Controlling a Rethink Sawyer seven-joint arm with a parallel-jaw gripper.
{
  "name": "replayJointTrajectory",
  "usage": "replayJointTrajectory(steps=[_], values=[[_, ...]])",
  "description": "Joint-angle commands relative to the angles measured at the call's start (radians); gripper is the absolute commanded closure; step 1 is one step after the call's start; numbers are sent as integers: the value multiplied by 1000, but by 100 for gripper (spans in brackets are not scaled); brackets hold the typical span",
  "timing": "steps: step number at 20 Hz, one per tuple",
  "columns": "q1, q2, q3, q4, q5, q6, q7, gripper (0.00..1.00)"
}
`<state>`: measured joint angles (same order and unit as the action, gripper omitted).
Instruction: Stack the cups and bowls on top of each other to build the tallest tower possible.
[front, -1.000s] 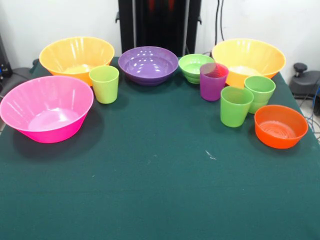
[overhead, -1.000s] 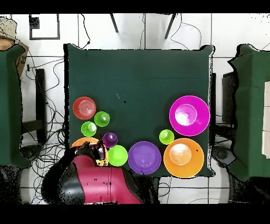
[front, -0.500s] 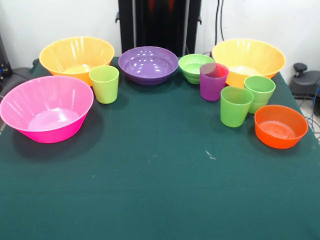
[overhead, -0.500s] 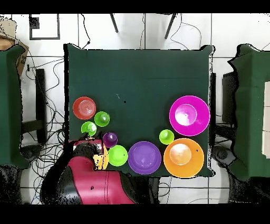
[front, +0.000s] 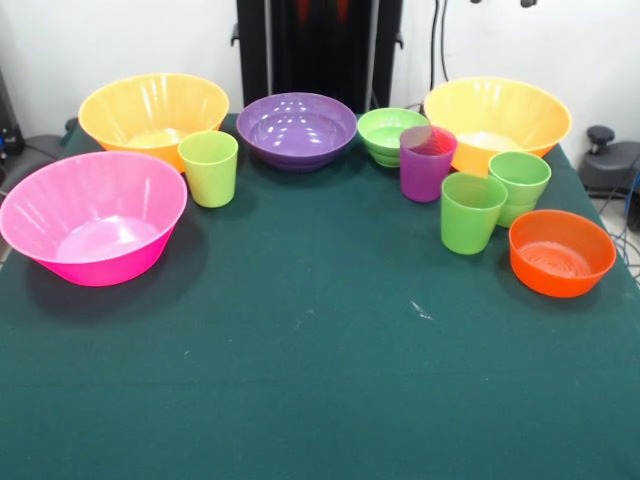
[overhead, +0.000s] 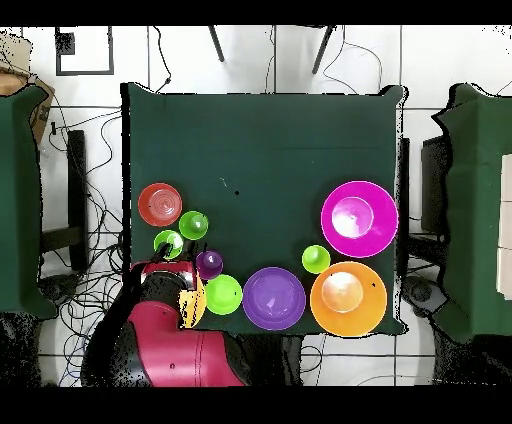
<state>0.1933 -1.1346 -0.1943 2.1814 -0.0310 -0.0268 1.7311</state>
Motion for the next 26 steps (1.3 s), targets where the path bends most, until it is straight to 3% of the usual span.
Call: replayJointTrajectory(steps=[1,5,13,18,22,26], values=[[74,129,-97,66,-45,-172,155,0],[92,148,-117,68,-34,-231,157,0],[81,139,-104,60,-27,-191,148,0],[68,95,-95,8,-18,-50,108,0],[125,126,-173,-25,-10,-86,76,0],[136,154,-195,-37,-29,-120,66,0]])
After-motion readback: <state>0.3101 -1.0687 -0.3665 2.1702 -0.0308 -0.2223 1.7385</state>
